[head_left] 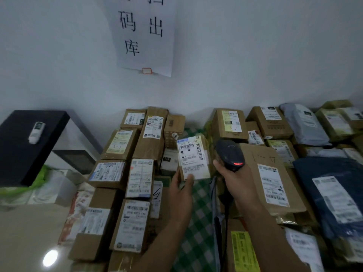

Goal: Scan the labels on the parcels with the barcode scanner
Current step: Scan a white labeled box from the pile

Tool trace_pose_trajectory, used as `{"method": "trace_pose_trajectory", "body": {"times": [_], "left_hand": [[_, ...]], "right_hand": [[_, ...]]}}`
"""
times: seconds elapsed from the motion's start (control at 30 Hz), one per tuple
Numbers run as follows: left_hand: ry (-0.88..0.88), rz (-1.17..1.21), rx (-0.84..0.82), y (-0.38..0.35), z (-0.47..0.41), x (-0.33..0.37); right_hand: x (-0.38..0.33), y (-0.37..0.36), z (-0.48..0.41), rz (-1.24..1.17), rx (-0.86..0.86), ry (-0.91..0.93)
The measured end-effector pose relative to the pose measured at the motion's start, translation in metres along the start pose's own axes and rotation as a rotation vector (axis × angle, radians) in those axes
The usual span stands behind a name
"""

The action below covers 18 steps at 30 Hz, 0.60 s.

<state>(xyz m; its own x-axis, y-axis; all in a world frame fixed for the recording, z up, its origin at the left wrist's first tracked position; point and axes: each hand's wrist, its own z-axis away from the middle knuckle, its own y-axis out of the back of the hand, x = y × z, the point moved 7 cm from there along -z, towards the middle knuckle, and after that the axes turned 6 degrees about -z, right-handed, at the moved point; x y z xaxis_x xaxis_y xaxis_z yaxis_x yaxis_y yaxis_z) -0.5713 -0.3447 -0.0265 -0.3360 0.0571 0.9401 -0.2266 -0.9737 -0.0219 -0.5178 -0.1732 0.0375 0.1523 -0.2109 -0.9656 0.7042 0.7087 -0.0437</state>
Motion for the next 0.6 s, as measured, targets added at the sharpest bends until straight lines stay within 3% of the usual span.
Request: {"method": "trace_pose_trajectory", "body": {"times": [0.2,0.4,0.6], "left_hand": [[-0.027,0.077,-0.098,0.021,0.058,0.02],[-0.129,-0.201,-0.203,0.048,0.092,0.021],[-0.066,0.043,-0.263,0.067,0.101,0.016]], "right_hand": [[0.011,-0.005,0.071,-0.089,-0.071,-0.04],[0.013,0.014,0.112,-0.077,-0.018,-0.033],[0.014,0.019,0.148,-0.065,-0.114,-0.052]]}}
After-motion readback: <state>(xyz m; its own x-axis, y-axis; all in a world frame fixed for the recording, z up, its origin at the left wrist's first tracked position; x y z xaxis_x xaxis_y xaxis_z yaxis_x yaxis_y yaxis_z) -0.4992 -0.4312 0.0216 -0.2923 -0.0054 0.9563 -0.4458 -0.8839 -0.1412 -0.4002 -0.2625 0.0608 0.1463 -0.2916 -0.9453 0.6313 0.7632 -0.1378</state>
